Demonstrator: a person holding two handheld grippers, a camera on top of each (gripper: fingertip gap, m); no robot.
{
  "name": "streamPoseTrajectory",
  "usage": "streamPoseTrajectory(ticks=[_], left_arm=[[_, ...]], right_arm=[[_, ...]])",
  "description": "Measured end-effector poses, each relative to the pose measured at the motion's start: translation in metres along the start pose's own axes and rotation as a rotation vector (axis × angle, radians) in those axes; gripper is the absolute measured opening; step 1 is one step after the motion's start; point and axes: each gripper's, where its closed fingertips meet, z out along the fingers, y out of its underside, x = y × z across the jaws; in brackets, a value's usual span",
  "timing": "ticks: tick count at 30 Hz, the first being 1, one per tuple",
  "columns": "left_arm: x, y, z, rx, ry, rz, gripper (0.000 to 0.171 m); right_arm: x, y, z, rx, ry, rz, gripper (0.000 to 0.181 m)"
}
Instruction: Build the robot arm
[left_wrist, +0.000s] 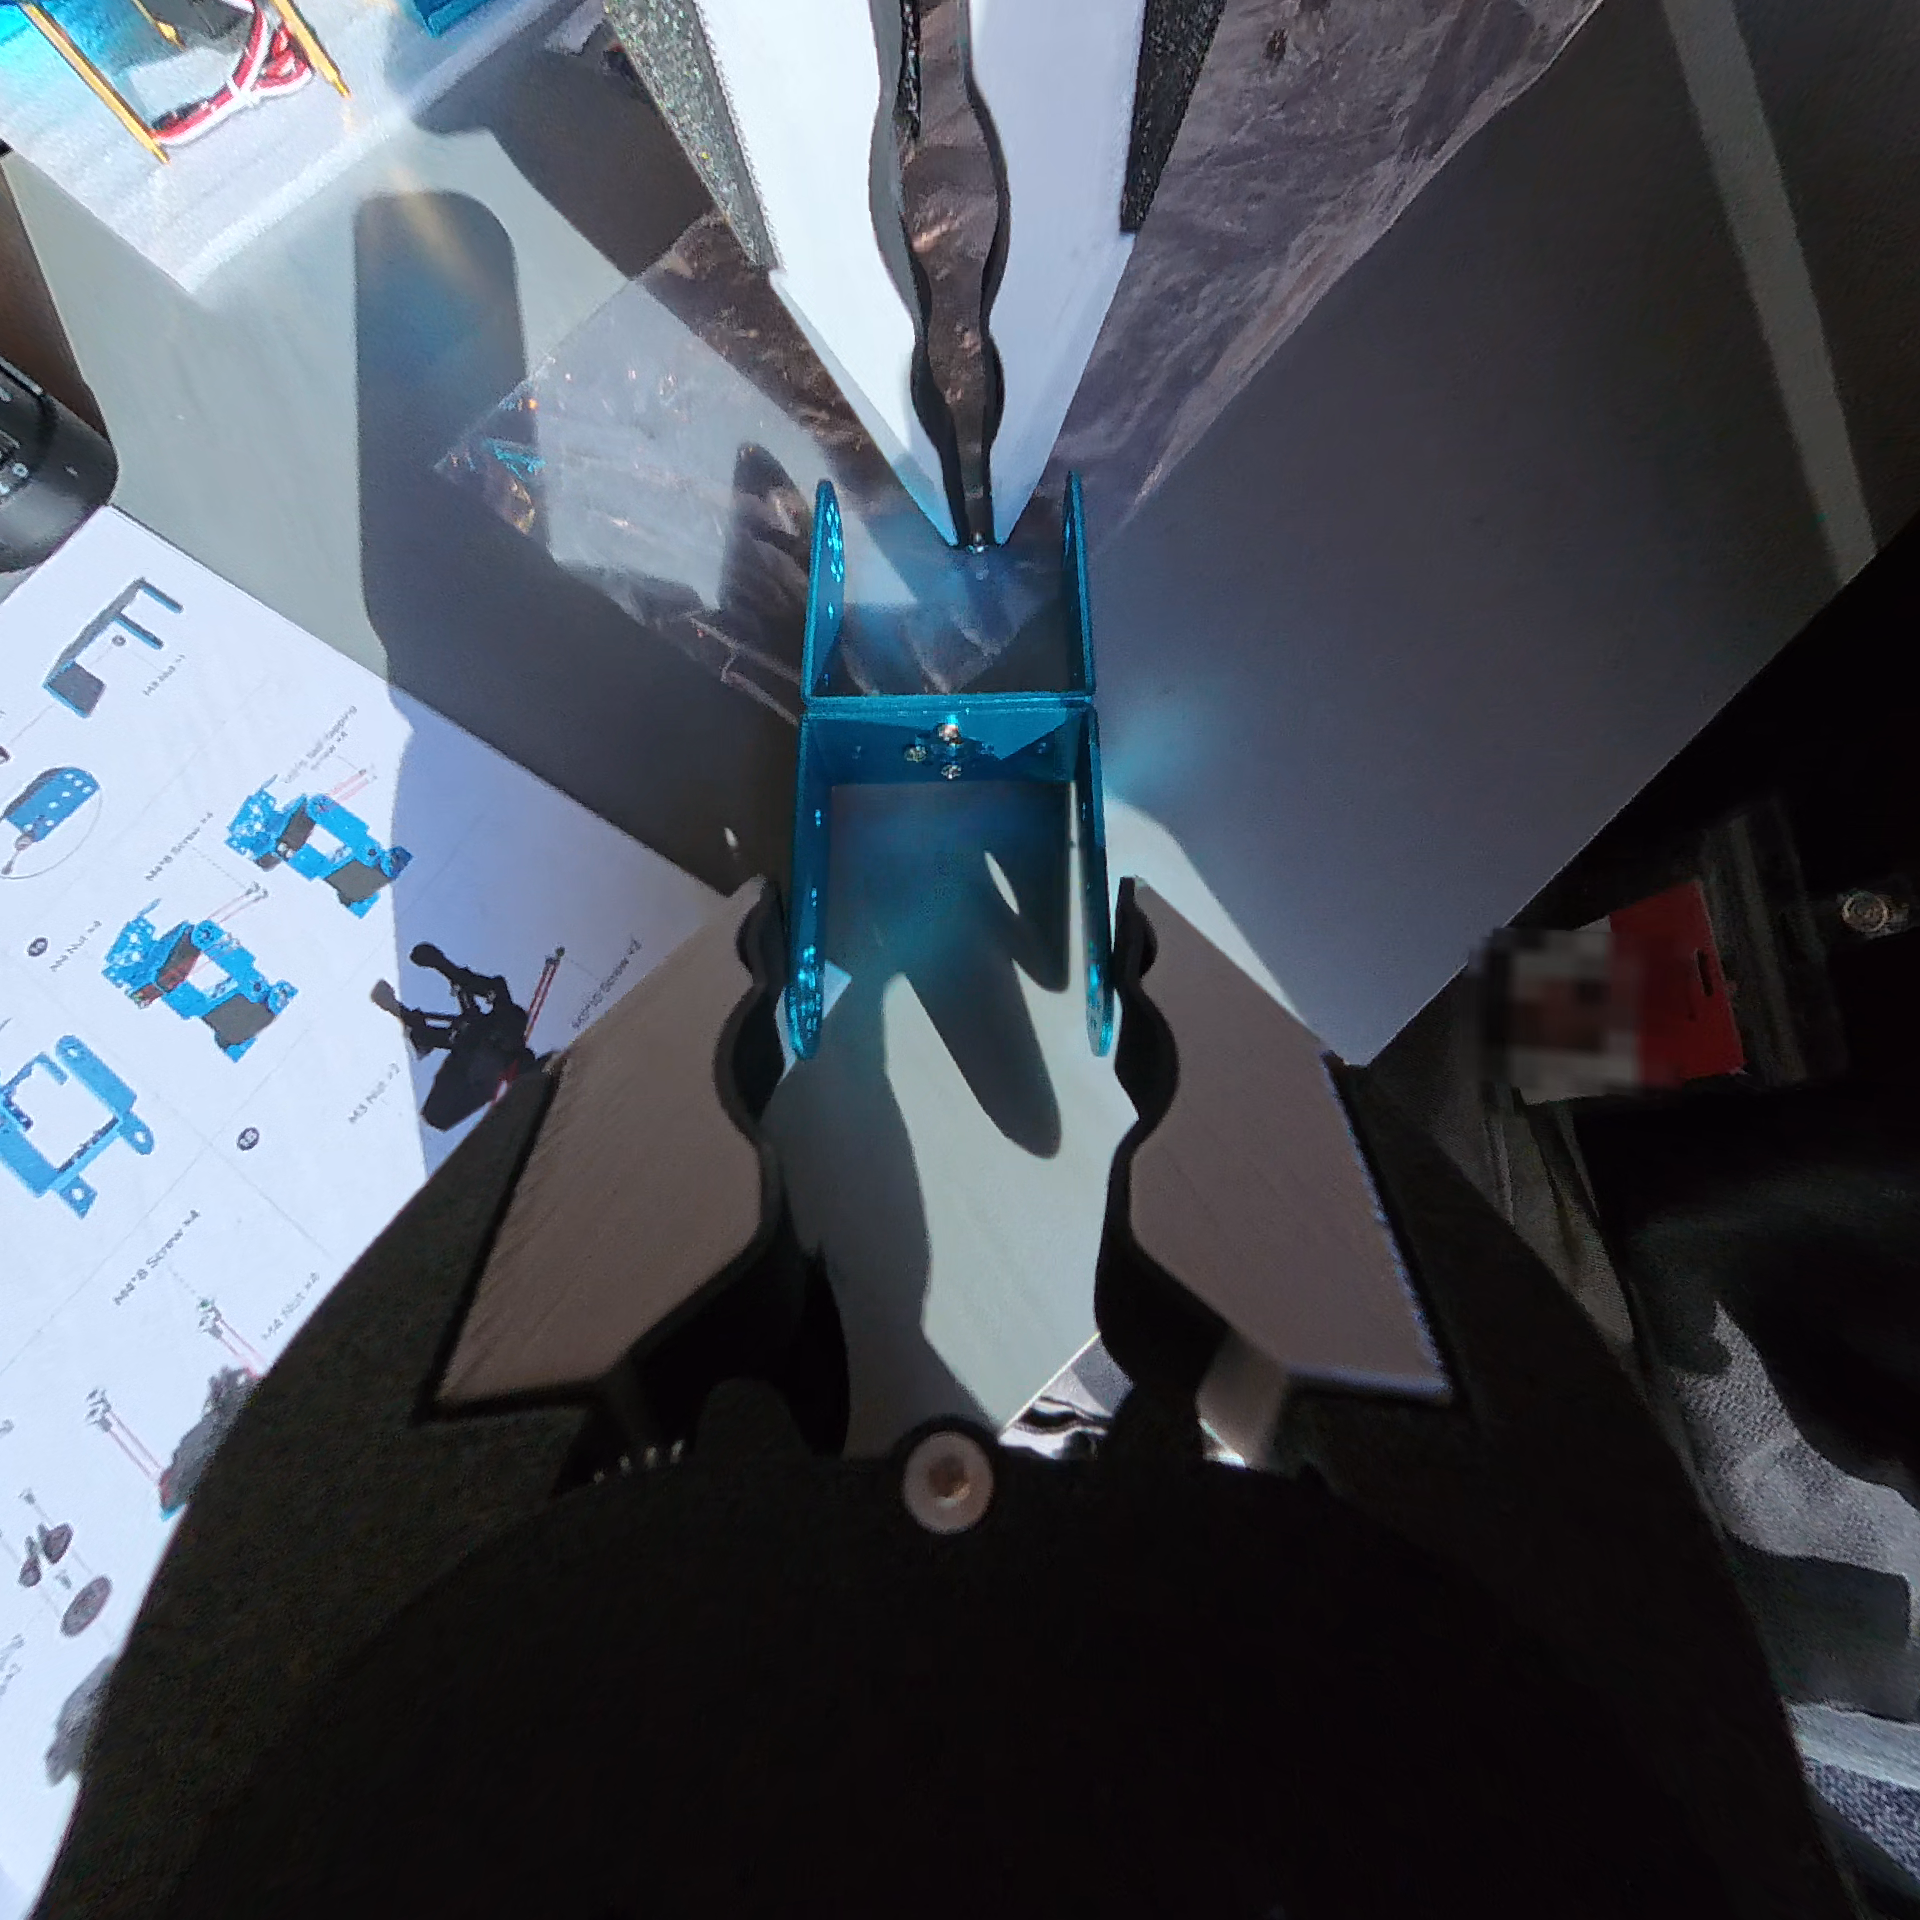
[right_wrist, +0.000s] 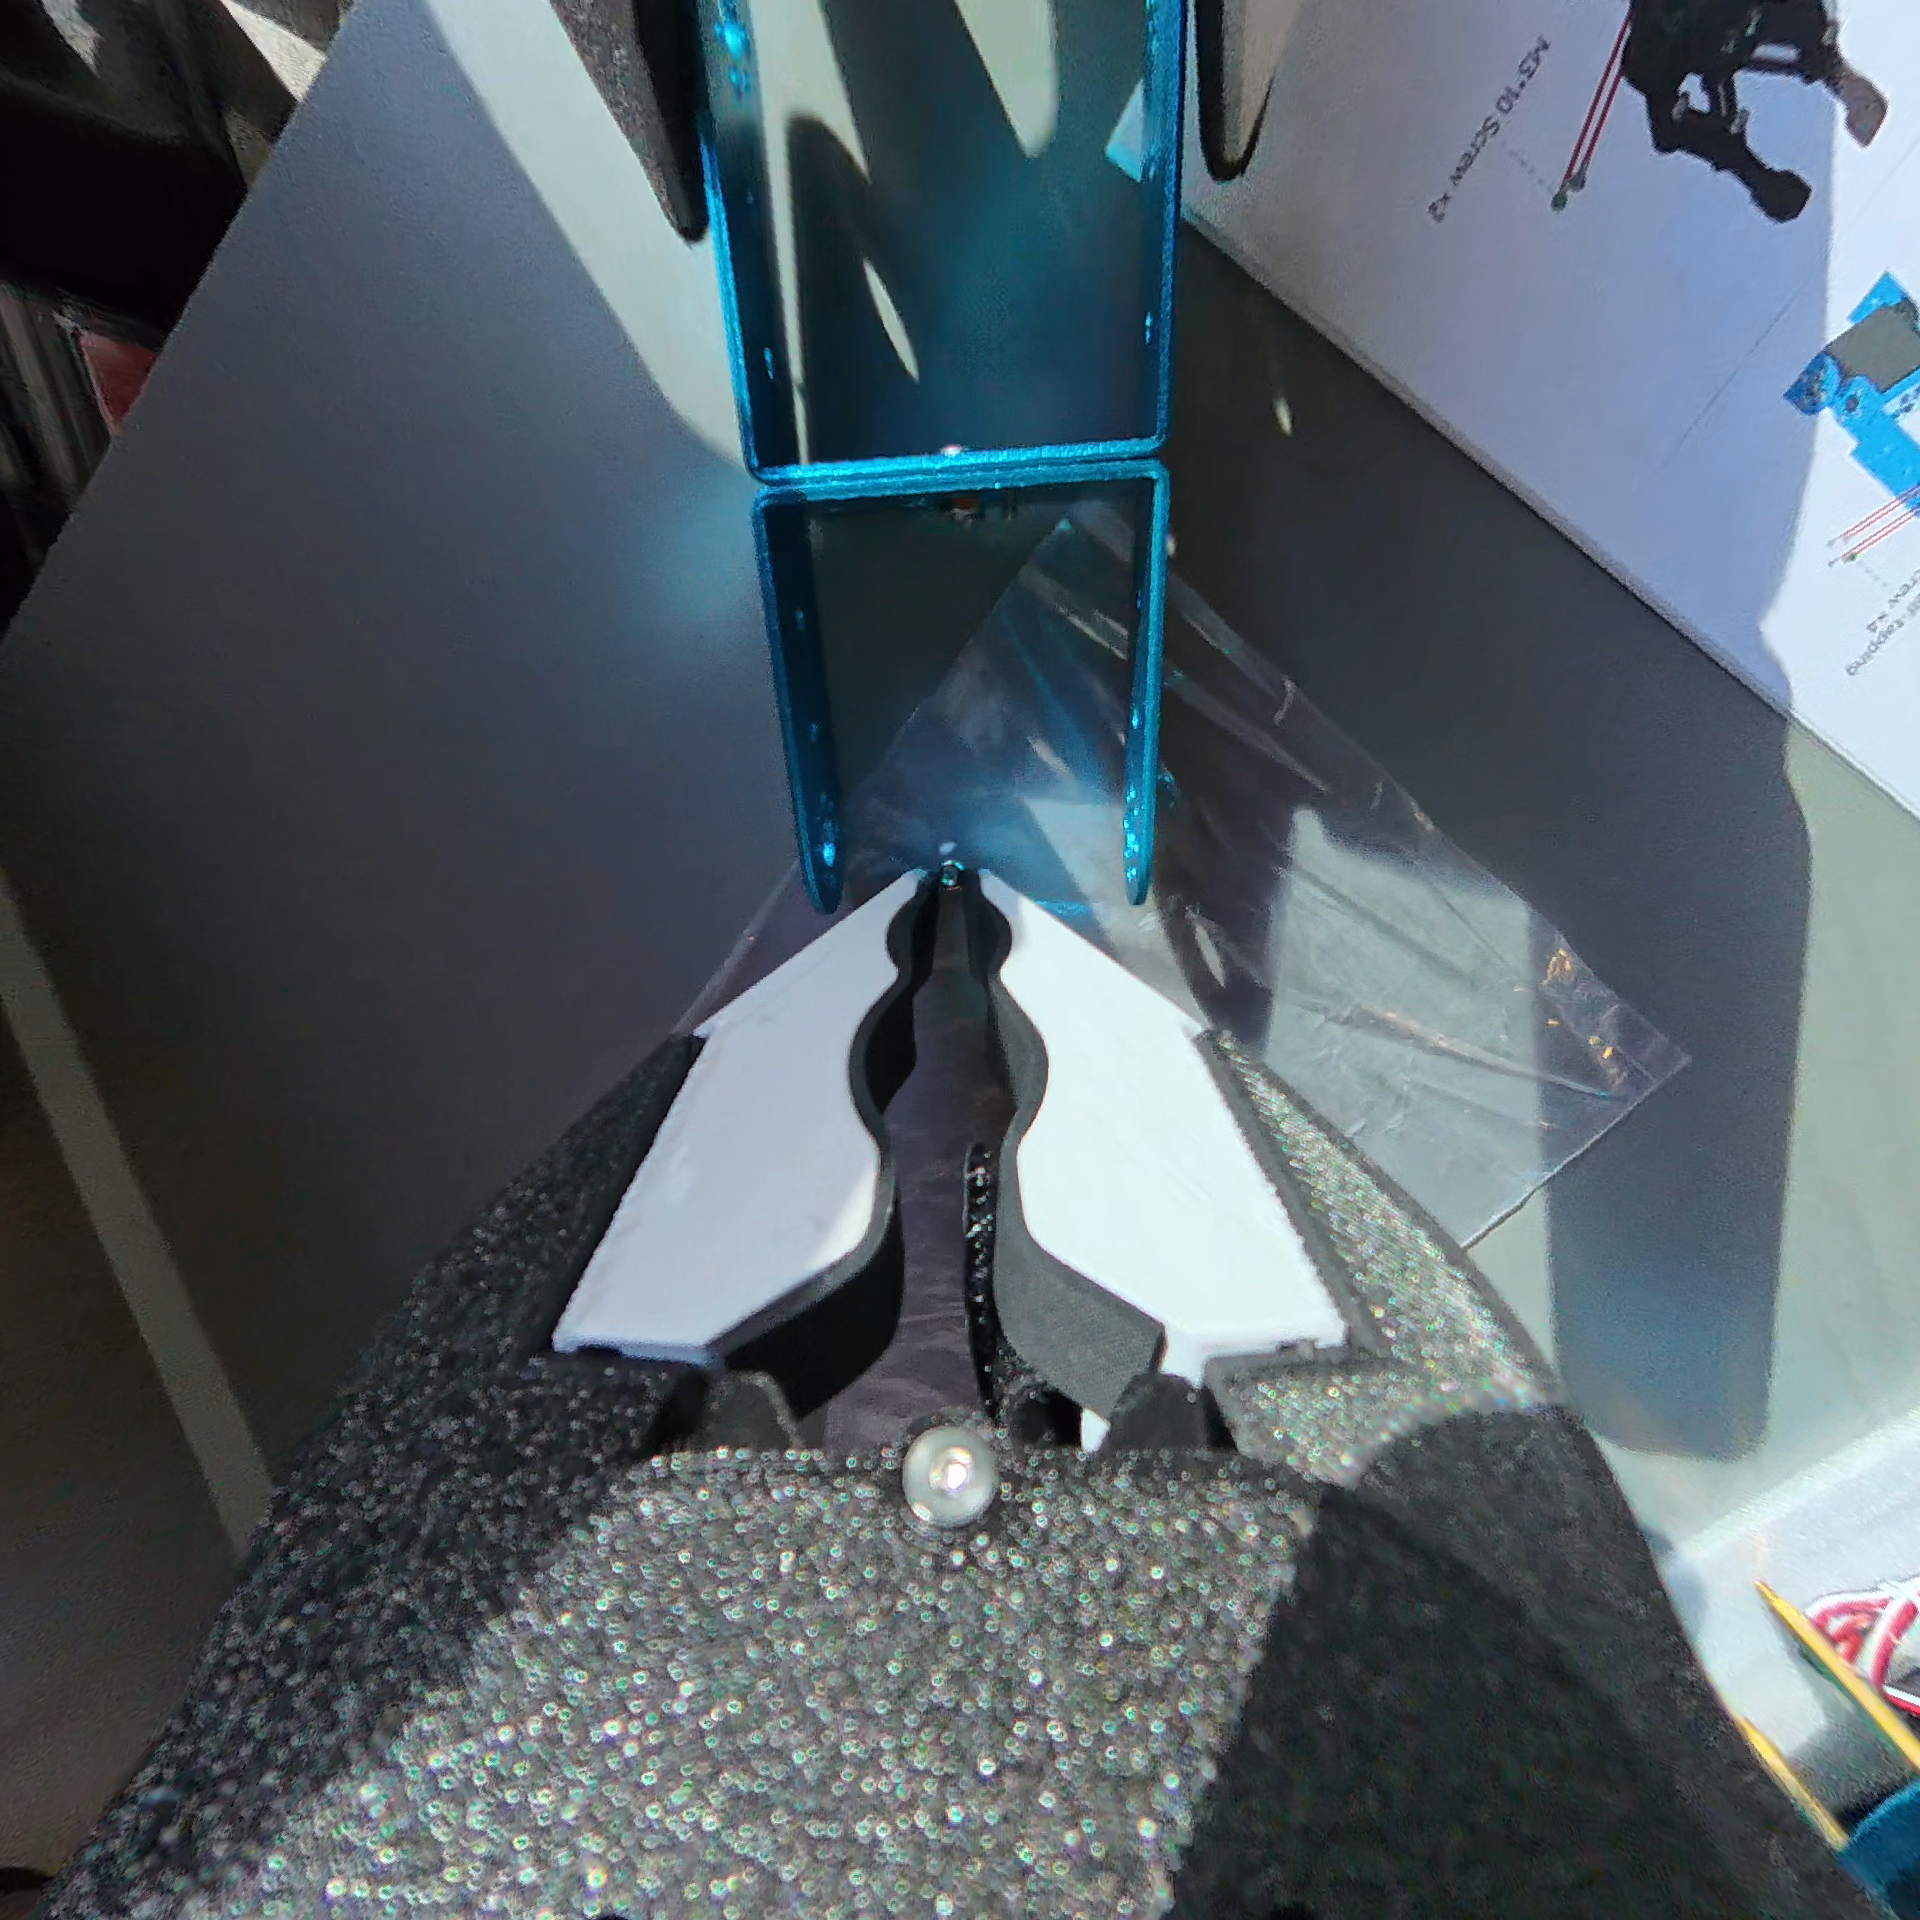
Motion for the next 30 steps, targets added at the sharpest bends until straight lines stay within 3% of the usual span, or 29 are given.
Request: streamPoseTrajectory(ticks=[5, 13, 17, 23, 24, 30], left_arm=[[0.001, -0.008, 0.011, -0.018, 0.040, 0.022, 0.062], [-0.003, -0.043, 0.054, -0.048, 0.118, 0.094, 0.063], [-0.005, -0.048, 0.071, -0.081, 0.139, 0.069, 0.064], [0.007, -0.078, 0.061, 0.070, 0.019, -0.074, 0.057], [0.008, -0.076, 0.066, 0.057, -0.015, -0.107, 0.051], [0.017, -0.065, 0.082, -0.022, -0.028, -0.155, 0.051]], right_arm=[[0.005, 0.014, -0.013, 0.135, 0.000, 0.062, 0.004], [0.003, 0.015, -0.040, 0.503, 0.008, 0.050, 0.004], [0.010, 0.025, -0.036, 0.559, 0.021, 0.073, 0.003], [0.013, 0.039, -0.032, 0.553, 0.066, 0.073, 0.004], [0.015, 0.040, -0.034, 0.566, 0.083, 0.074, 0.004], [0.011, 0.042, -0.028, 0.616, 0.046, 0.097, 0.005]])
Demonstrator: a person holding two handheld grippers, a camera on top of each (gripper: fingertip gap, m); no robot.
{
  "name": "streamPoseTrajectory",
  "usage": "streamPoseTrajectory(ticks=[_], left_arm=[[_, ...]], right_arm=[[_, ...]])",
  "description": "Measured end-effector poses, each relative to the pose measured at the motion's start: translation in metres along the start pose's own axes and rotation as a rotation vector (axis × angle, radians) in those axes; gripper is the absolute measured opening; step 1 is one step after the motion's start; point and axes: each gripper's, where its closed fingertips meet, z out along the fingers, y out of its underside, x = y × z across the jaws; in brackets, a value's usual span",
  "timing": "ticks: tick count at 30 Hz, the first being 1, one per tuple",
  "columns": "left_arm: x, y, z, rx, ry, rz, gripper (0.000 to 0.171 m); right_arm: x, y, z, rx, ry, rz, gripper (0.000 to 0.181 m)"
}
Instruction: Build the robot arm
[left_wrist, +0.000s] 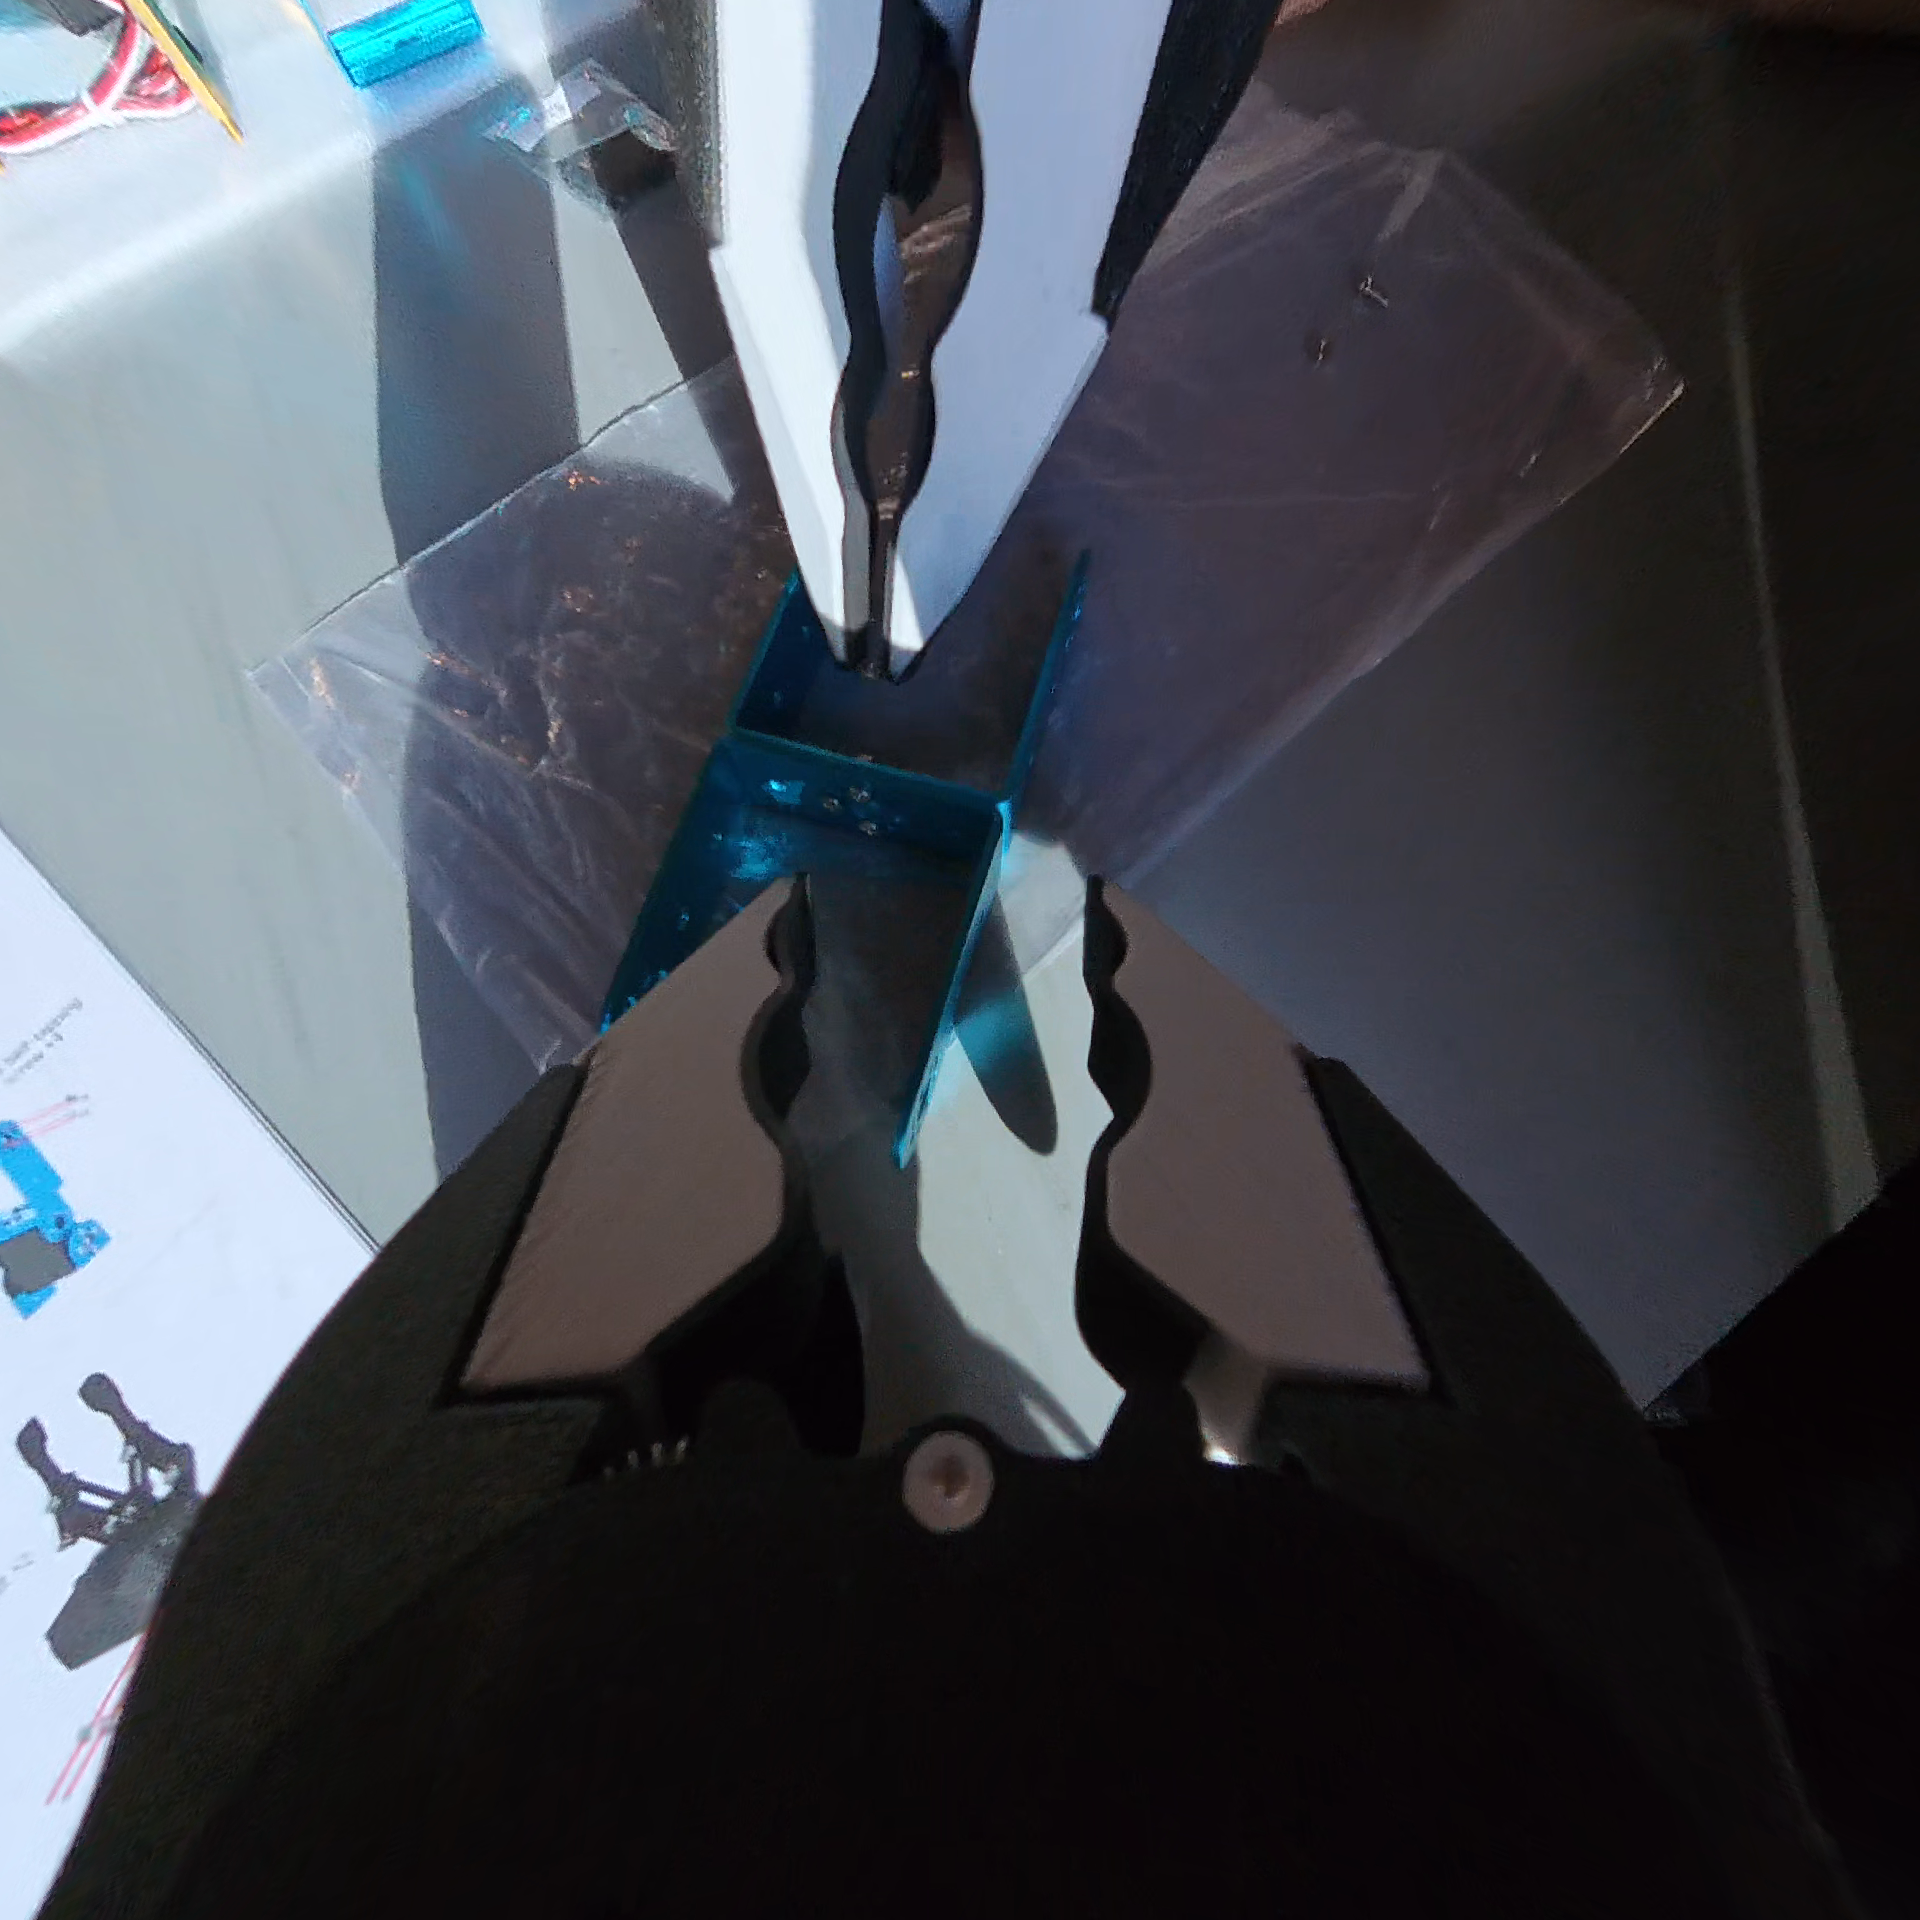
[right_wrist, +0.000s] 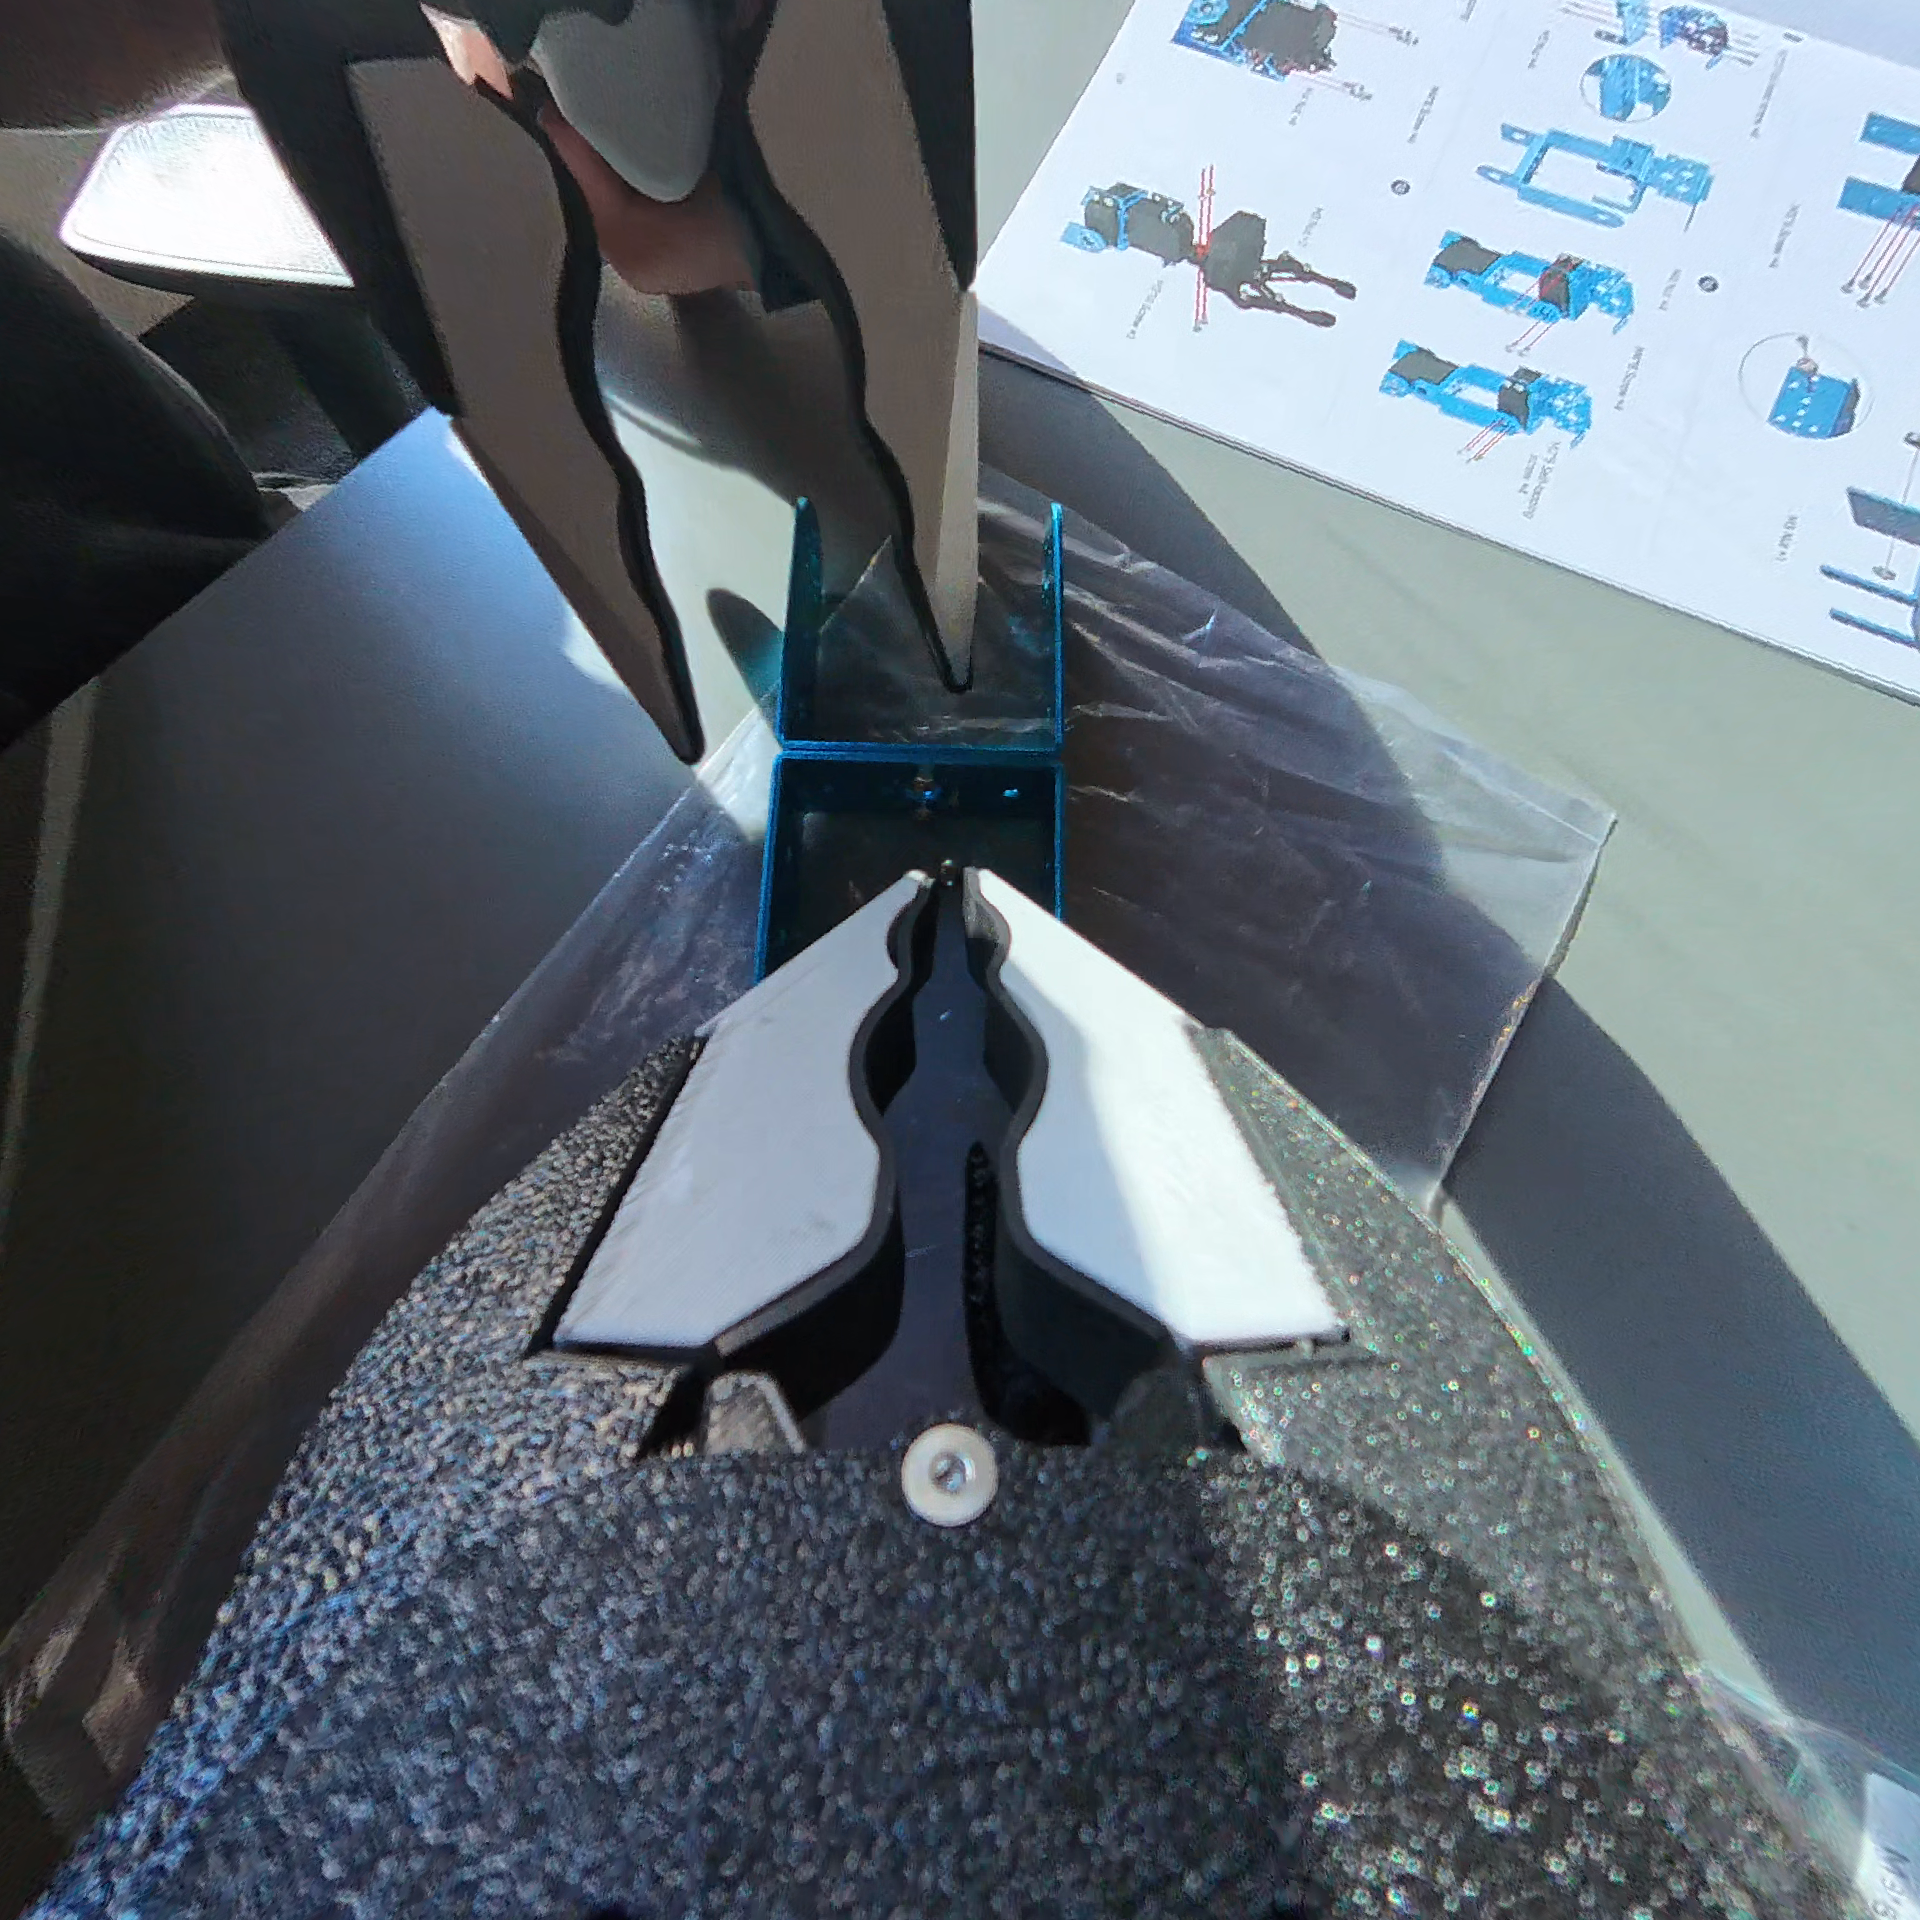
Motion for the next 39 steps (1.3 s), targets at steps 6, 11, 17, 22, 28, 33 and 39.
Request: streamPoseTrajectory(ticks=[6, 11, 17, 22, 28, 33, 39], left_arm=[[-0.001, 0.000, 0.013, -0.067, 0.010, 0.029, 0.053], [0.004, -0.004, 0.018, -0.044, 0.015, 0.043, 0.045], [0.005, -0.003, 0.017, -0.042, 0.016, 0.051, 0.043], [0.007, 0.004, 0.009, -0.054, 0.042, 0.043, 0.030], [0.000, 0.016, -0.004, -0.064, 0.024, 0.040, 0.019], [-0.016, 0.028, -0.016, -0.069, -0.030, -0.006, 0.016], [-0.021, 0.036, -0.026, -0.077, -0.065, -0.006, 0.011]], right_arm=[[0.001, -0.005, 0.005, 0.012, 0.017, -0.008, 0.004], [0.002, -0.004, 0.007, 0.011, 0.024, -0.013, 0.000], [0.003, 0.006, 0.004, -0.046, 0.012, -0.002, 0.000], [-0.004, 0.009, -0.002, -0.112, -0.073, 0.062, 0.017], [-0.010, 0.004, 0.008, -0.289, -0.120, -0.060, 0.015], [-0.006, 0.002, 0.019, -0.381, -0.134, -0.168, 0.010], [-0.003, 0.002, 0.020, -0.407, -0.164, -0.205, 0.009]])
